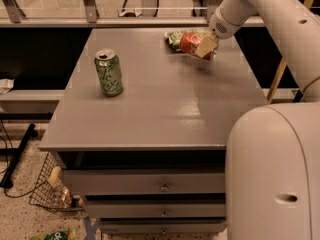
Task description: Move coke can near green jalapeno chip bag
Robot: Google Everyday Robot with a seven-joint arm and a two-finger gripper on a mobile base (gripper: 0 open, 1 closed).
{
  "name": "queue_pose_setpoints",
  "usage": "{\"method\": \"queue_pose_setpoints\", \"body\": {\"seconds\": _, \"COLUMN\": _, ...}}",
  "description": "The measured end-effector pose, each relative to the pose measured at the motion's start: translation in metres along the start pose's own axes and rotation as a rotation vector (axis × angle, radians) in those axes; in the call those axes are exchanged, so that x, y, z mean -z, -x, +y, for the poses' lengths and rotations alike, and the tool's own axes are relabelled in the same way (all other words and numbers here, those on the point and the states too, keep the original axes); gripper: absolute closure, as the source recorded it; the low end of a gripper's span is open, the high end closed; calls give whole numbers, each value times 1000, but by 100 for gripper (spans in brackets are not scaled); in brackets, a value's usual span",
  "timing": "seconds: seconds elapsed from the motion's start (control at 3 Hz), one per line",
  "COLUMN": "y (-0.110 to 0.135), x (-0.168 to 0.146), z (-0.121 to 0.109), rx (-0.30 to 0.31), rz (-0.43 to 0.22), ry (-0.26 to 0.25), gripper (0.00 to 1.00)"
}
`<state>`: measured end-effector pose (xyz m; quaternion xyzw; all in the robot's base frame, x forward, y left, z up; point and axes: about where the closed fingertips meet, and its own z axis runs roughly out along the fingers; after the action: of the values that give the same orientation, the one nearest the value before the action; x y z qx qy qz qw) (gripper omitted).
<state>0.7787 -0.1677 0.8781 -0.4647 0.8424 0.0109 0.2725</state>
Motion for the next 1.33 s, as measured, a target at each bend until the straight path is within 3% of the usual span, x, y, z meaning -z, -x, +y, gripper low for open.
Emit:
{"method": "queue_pose_setpoints", "body": {"seconds": 0.33, "y": 0, "x": -6, "z": 2, "rx": 1, "rz": 3, "ry": 7, "gripper": 28}}
{"method": "queue_pose_setpoints", "body": {"seconds": 0.67, "y": 0, "x": -9, "z": 3, "rx": 2, "rz": 5, "ry": 11, "gripper": 5}}
{"method": "queue_pose_setpoints", "body": {"seconds": 1.33, "y": 0, "x": -12, "z": 3, "rx": 0, "rz": 3, "ry": 16, "gripper": 0}}
